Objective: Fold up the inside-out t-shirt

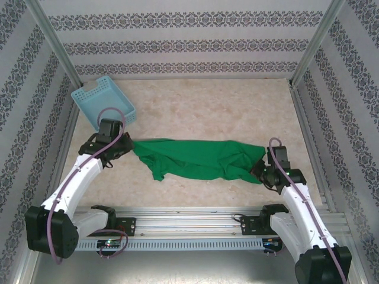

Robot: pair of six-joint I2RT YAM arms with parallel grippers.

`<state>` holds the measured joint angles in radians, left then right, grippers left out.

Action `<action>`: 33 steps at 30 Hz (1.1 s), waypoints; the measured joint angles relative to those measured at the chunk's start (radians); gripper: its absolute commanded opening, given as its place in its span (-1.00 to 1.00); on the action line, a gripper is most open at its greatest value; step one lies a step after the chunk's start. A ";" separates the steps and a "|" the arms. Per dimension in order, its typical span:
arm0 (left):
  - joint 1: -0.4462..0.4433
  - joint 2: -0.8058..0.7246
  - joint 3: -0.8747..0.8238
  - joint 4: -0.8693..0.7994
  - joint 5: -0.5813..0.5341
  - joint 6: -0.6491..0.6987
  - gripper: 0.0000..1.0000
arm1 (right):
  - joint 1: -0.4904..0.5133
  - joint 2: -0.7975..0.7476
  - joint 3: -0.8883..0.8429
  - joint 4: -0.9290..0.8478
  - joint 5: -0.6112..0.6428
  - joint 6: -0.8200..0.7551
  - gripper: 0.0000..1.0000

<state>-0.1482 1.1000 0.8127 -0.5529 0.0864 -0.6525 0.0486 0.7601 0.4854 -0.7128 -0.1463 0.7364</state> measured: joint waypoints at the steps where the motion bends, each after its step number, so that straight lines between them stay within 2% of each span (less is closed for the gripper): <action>1: 0.000 -0.003 -0.018 0.005 0.000 -0.004 -1.00 | 0.000 0.000 -0.004 -0.010 0.002 0.005 -0.39; 5: 0.000 -0.004 -0.047 0.025 0.000 -0.010 -1.00 | 0.005 0.021 0.058 -0.021 0.020 -0.023 -0.16; 8: 0.000 -0.004 -0.047 0.042 0.000 -0.010 -1.00 | 0.065 0.082 0.159 -0.022 0.065 -0.065 -0.06; 13: 0.000 -0.006 -0.047 0.053 0.000 -0.010 -1.00 | 0.243 0.157 0.223 -0.027 0.178 -0.093 -0.13; 18: 0.000 -0.007 -0.046 0.053 -0.001 -0.010 -1.00 | 0.378 0.226 0.227 -0.063 0.278 -0.089 -0.34; 22: 0.000 -0.007 -0.044 0.053 -0.001 -0.010 -1.00 | 0.412 0.290 0.227 -0.062 0.306 -0.089 -0.40; 33: 0.000 -0.007 -0.044 0.053 -0.004 -0.009 -1.00 | 0.412 0.402 0.227 -0.042 0.360 -0.095 -0.36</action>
<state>-0.1482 1.0931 0.7689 -0.5003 0.0822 -0.6617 0.4603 1.1618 0.7120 -0.7544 0.2138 0.6418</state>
